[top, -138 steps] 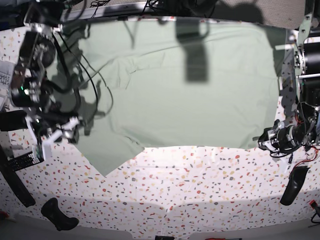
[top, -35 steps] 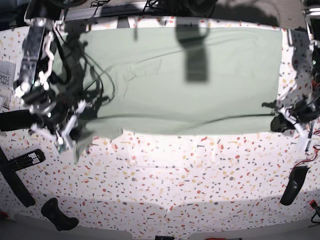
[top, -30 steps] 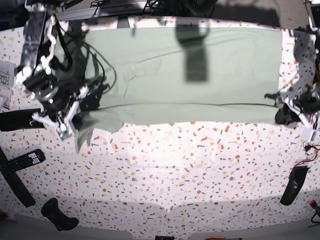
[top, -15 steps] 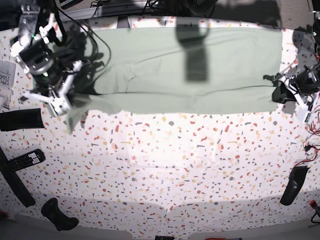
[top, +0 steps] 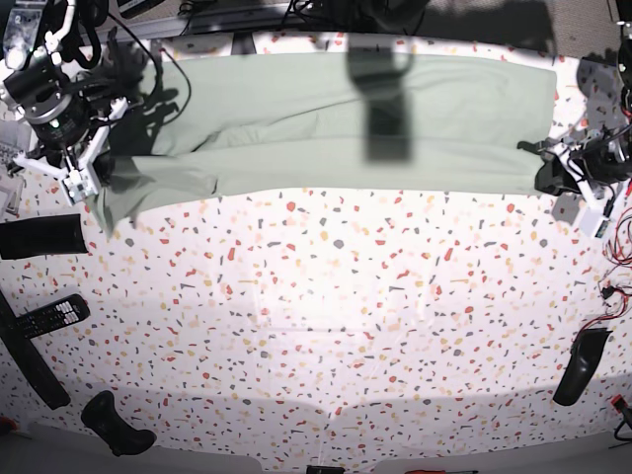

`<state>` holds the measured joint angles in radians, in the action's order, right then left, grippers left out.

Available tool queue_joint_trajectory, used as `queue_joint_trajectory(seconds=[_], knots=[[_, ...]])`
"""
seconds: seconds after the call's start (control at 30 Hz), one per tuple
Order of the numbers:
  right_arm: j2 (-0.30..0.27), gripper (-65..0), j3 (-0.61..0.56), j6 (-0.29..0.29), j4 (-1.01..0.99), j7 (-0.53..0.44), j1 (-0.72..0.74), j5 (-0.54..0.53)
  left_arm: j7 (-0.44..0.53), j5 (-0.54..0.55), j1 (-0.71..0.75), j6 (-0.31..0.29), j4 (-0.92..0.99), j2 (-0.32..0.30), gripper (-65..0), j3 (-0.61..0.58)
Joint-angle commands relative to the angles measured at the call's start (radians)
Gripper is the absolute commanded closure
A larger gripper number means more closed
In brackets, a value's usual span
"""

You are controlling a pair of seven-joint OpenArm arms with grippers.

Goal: Fold the T-shirt properly
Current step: 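Lift the shirt side edges with both grippers and fold toward the collar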

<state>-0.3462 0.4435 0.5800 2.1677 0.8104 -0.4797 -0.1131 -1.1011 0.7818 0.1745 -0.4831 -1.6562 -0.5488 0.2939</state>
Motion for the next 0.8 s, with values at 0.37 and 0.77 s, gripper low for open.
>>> queue_joint_trajectory(seconds=[0.37,0.77], knots=[[-0.011,0.0,0.008,-0.004,0.019,0.235,0.003,-0.106,-0.051,0.008,-0.011,-0.004,-0.018,-0.02,0.0,0.008],[-0.011,-5.1,0.008,-0.026,0.019,0.316,0.0,-0.224,-0.168,0.017,-0.007,-0.004,-0.018,-0.019,0.0,0.008]])
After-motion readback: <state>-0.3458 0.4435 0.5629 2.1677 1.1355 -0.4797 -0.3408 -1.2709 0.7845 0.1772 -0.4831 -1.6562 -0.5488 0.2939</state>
